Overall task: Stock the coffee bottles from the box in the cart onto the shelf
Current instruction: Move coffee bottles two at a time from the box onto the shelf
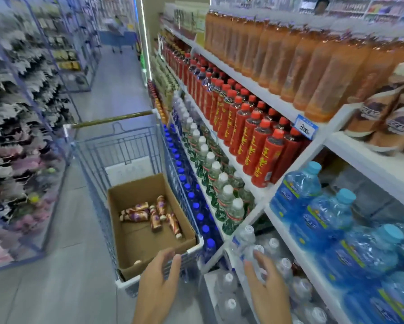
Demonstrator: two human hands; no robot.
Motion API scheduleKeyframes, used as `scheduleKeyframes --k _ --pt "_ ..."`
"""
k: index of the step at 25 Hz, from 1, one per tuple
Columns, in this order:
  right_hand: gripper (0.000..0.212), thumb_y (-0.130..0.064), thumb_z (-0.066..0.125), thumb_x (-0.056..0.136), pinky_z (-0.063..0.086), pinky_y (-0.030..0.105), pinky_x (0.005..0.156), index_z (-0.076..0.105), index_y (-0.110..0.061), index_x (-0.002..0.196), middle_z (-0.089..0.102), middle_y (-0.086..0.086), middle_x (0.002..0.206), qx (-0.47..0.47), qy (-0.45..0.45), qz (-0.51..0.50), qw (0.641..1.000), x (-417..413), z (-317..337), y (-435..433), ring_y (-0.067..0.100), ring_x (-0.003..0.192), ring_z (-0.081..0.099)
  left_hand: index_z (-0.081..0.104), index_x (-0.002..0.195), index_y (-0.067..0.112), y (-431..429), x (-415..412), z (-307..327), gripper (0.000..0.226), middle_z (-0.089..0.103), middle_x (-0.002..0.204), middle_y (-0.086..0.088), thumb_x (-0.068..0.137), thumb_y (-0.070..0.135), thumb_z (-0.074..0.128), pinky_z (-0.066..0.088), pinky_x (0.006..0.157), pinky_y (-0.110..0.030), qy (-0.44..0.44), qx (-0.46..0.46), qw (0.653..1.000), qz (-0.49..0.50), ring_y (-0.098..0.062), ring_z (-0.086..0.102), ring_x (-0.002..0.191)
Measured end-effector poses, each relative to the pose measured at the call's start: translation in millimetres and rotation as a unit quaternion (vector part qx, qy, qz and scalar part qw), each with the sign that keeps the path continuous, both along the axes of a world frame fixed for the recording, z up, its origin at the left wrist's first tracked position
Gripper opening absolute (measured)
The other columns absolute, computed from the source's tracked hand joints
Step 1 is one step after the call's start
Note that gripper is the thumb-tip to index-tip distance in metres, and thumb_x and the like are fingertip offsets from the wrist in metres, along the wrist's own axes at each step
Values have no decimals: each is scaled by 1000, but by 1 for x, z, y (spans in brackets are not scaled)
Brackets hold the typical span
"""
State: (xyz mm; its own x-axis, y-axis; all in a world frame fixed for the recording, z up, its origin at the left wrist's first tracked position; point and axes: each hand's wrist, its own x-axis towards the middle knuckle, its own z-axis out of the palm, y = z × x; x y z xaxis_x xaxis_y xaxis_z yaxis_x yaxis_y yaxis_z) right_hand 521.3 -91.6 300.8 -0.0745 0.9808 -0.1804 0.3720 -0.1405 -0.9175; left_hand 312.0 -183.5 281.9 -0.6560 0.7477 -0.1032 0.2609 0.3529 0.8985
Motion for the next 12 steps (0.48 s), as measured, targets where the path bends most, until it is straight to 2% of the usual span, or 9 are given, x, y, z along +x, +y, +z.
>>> scheduleKeyframes --k 4,8,12 --pt "34 -39 63 96 42 27 99 60 -30 129 59 -13 126 -19 -47 75 996 -65 -17 28 9 117 54 65 112 31 -2 -57 -25 20 70 108 12 96 42 60 51 94 -32 -9 -38 998 47 -9 65 103" --pt "26 -37 63 97 42 22 92 58 -35 122 60 -11 121 -39 -70 124 989 -110 -34 52 0 105 56 66 113 28 -2 -93 -49 23 71 107 12 94 40 63 51 91 -30 -32 -53 994 92 -9 67 103" --pt "31 -38 66 94 47 32 99 61 -30 123 64 -13 121 -92 -109 156 977 -148 -67 80 11 117 59 65 117 28 13 -121 -71 28 72 108 7 95 45 61 50 82 -22 -85 -93 983 133 -9 67 102"
